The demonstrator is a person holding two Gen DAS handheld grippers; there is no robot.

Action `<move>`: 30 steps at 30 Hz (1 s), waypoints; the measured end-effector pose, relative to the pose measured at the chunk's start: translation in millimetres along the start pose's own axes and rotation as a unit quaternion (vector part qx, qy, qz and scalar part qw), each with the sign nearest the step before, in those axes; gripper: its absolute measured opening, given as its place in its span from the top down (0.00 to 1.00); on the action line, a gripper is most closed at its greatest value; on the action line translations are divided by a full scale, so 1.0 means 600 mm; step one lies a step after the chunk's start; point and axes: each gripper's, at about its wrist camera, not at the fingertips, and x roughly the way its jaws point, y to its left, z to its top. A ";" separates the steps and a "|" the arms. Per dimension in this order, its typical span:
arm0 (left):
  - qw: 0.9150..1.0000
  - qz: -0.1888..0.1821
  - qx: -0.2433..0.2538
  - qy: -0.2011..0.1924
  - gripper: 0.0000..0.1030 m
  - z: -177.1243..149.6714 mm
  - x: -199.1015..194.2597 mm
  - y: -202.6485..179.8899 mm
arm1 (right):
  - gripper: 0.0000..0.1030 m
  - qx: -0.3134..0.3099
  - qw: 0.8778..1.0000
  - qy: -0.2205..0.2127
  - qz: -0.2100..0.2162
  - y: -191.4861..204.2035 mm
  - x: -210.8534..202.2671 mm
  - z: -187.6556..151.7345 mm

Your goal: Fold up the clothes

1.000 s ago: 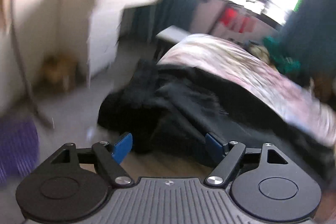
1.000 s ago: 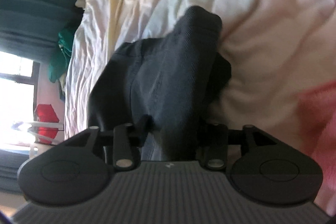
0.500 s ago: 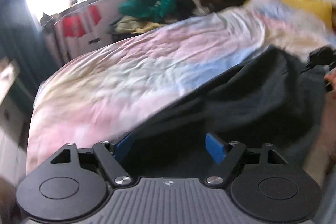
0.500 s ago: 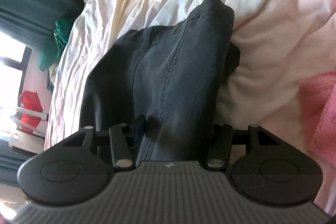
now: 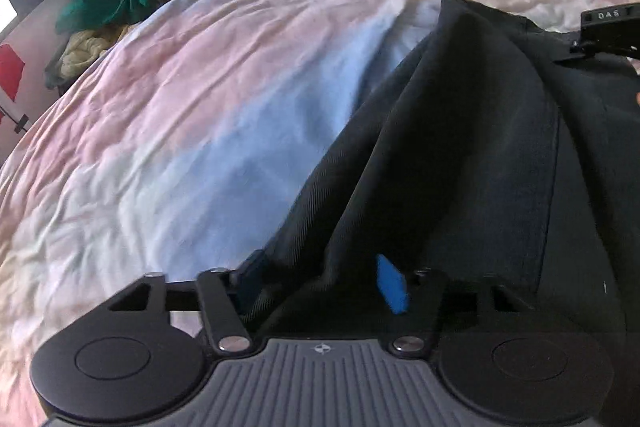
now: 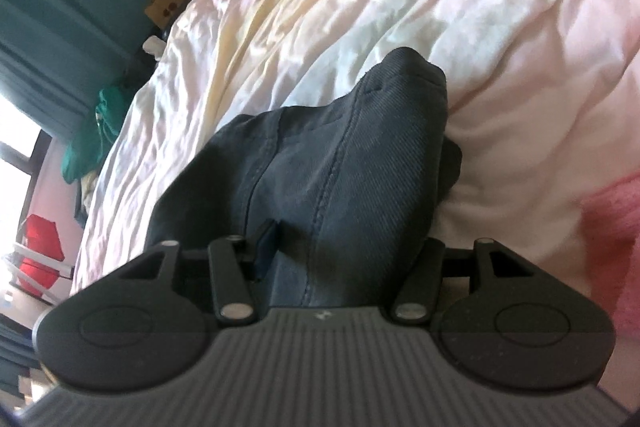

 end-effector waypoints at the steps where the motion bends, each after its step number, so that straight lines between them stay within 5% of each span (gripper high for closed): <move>1: 1.000 0.014 -0.007 0.003 0.89 0.004 0.000 -0.002 | 0.45 0.000 1.000 0.000 -0.001 0.000 0.002 0.000; 2: 0.999 0.029 -0.017 0.006 0.96 0.009 -0.004 -0.002 | 0.45 0.003 1.000 0.000 0.000 -0.002 0.002 0.001; 10: 0.993 0.109 -0.038 -0.008 0.98 0.050 -0.067 -0.016 | 0.45 0.040 0.999 0.006 0.015 -0.014 -0.011 0.009; 14: 0.983 0.175 -0.046 0.006 0.99 0.057 -0.017 -0.022 | 0.45 0.036 0.999 0.015 0.034 -0.010 -0.014 0.012; 18: 0.978 0.200 -0.059 0.031 0.99 0.045 0.054 -0.032 | 0.46 0.041 0.996 0.043 0.060 -0.015 -0.009 0.018; 21: 0.976 0.206 -0.074 0.008 0.98 0.033 0.048 -0.034 | 0.46 0.060 0.991 0.080 0.090 -0.028 -0.001 0.029; 26: 0.976 0.174 -0.130 -0.026 0.76 -0.015 -0.044 -0.004 | 0.46 0.088 0.973 0.151 0.152 -0.046 0.017 0.050; 30: 0.958 0.160 -0.229 -0.071 0.60 -0.106 -0.172 0.020 | 0.46 0.110 0.956 0.187 0.199 -0.058 0.022 0.064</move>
